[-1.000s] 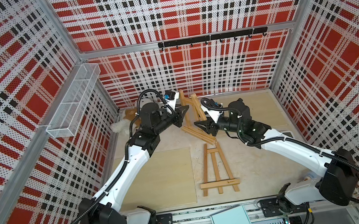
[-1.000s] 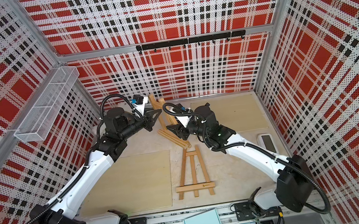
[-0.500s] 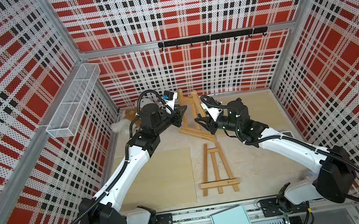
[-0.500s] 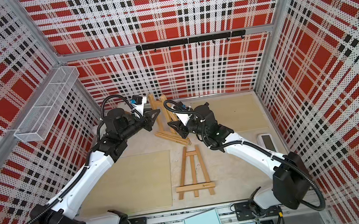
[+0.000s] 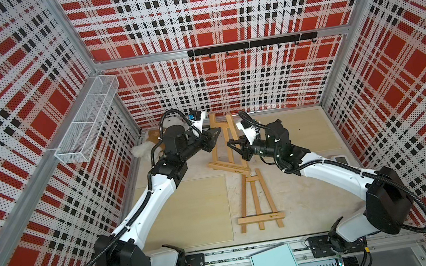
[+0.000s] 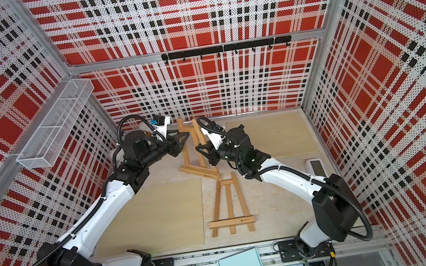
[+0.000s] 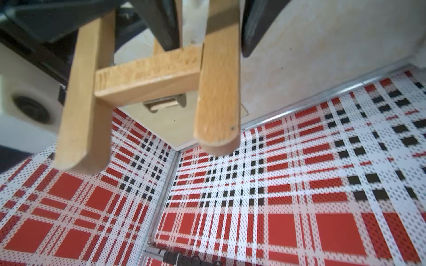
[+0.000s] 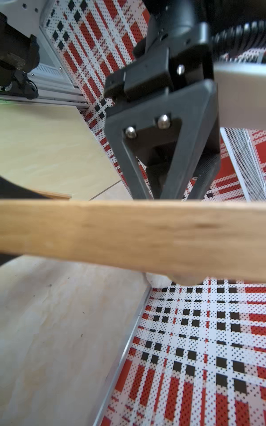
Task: Disassemble the easel
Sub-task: Fold up the easel.
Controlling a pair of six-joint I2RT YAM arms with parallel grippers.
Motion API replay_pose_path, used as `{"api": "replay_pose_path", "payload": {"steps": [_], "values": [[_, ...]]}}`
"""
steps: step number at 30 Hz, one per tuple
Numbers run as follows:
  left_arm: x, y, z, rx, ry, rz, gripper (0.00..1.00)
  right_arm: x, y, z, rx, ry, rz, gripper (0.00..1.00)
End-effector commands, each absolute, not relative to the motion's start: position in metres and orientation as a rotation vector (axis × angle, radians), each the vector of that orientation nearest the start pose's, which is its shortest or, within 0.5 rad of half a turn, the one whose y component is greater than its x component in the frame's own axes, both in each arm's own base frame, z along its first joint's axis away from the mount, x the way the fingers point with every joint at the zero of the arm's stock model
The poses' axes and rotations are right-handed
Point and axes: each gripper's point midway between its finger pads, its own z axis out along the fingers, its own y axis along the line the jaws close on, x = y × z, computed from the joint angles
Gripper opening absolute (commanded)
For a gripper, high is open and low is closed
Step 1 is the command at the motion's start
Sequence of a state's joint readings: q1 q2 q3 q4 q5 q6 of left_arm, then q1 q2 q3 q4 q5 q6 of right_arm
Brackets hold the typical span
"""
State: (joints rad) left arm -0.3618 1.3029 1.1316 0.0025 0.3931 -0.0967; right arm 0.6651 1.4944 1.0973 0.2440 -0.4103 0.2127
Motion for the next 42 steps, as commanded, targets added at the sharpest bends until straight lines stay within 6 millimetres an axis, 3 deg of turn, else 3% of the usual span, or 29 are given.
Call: {"api": "replay_pose_path", "payload": {"steps": [1, 10, 15, 21, 25, 32, 38, 42], "values": [[0.373, -0.208, 0.373, 0.508, 1.606, -0.704, 0.58, 0.344, 0.349, 0.323, -0.642, 1.584, 1.061, 0.08], [0.376, -0.177, 0.366, 0.428, 1.627, -0.715, 0.61, 0.379, 0.338, 0.311, -0.535, 1.629, 1.162, 0.07], [0.380, -0.160, 0.353, 0.385, 1.658, -0.698, 0.62, 0.387, 0.343, 0.304, -0.575, 1.669, 1.116, 0.07], [0.389, -0.153, 0.329, 0.354, 1.716, -0.712, 0.63, 0.391, 0.359, 0.299, -0.590, 1.673, 1.223, 0.05], [0.400, -0.156, 0.300, 0.348, 1.788, -0.717, 0.65, 0.390, 0.368, 0.300, -0.602, 1.665, 1.302, 0.04], [0.405, -0.176, 0.258, 0.404, 1.871, -0.605, 0.68, 0.378, 0.370, 0.320, -0.697, 1.619, 1.208, 0.04], [0.413, -0.180, 0.252, 0.406, 1.878, -0.581, 0.63, 0.360, 0.365, 0.338, -0.747, 1.590, 1.171, 0.04], [0.412, -0.184, 0.259, 0.421, 1.850, -0.583, 0.54, 0.350, 0.358, 0.347, -0.749, 1.568, 1.169, 0.04]]}}
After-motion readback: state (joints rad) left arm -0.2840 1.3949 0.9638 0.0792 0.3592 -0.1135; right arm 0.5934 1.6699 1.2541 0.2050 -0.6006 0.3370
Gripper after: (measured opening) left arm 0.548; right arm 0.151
